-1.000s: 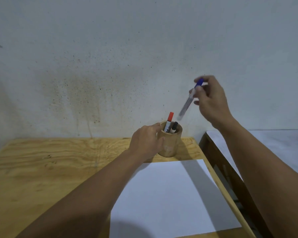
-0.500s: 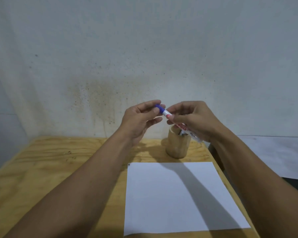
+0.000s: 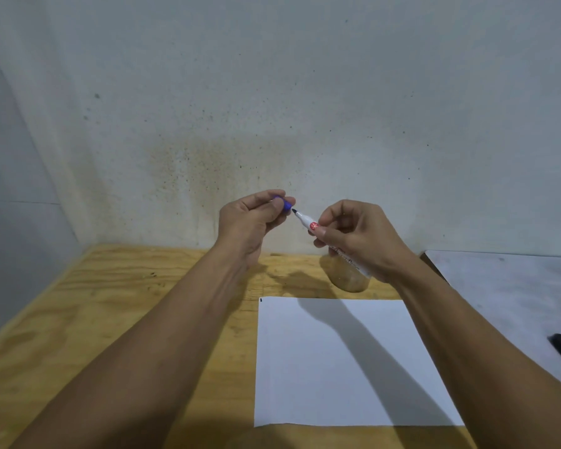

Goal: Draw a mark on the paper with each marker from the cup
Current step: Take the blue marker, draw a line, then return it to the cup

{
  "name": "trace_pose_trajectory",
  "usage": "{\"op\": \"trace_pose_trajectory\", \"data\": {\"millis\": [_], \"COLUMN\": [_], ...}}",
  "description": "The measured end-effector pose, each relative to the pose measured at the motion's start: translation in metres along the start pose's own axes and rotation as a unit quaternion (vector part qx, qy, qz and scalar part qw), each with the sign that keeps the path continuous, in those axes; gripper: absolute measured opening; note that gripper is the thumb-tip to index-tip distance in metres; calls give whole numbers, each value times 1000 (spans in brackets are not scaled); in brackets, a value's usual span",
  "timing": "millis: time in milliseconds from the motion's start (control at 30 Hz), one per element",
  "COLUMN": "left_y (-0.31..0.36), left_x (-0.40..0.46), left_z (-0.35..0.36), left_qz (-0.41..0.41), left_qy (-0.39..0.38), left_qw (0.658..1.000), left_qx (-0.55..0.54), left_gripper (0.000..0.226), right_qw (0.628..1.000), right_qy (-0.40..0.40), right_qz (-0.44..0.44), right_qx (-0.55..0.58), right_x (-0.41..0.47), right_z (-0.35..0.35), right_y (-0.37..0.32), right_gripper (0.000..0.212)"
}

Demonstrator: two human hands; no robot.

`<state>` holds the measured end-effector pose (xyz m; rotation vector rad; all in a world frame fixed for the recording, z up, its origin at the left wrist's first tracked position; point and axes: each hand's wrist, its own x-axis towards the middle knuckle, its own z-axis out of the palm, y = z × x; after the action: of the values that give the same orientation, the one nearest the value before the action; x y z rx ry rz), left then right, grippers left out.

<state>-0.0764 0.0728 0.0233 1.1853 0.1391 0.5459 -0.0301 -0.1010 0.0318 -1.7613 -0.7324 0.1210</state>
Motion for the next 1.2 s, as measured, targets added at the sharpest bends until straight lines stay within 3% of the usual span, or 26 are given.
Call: {"op": "trace_pose_trajectory", "data": {"millis": [133, 300, 433, 567, 733, 867, 967, 1067, 1200], "left_y": [-1, -25, -54, -76, -85, -85, -90, -92, -93], "left_x": [6, 5, -2, -4, -6, -15, -36, -56, -59], "left_z": [-18, -48, -77, -93, -96, -95, -95, -94, -94], "left_qz": [32, 50, -20, 0, 23, 51, 117, 114, 115], "left_qy": [75, 72, 73, 52, 39, 55, 73, -2, -49], "left_qw": [992, 948, 923, 876, 854, 849, 835, 834, 807], "left_qx": [96, 307, 376, 479, 518, 523, 533, 539, 578], "left_gripper": [4, 9, 9, 14, 23, 46, 20, 14, 29], "right_qw": [999, 972, 949, 938, 952, 963, 972, 973, 960], "right_qy": [-15, -51, -79, -84, -36, 11, 25, 40, 38], "right_qz": [11, 98, 124, 126, 148, 157, 150, 148, 169], "right_qx": [48, 210, 278, 313, 265, 218, 179, 175, 220], "right_x": [-4, -4, -5, -5, -3, -1, -4, -10, -14], "right_z": [-2, 2, 10, 25, 53, 73, 82, 91, 102], "right_y": [5, 13, 30, 49, 66, 78, 81, 78, 82], "right_gripper": [7, 33, 40, 38, 21, 23, 8, 11, 19]}}
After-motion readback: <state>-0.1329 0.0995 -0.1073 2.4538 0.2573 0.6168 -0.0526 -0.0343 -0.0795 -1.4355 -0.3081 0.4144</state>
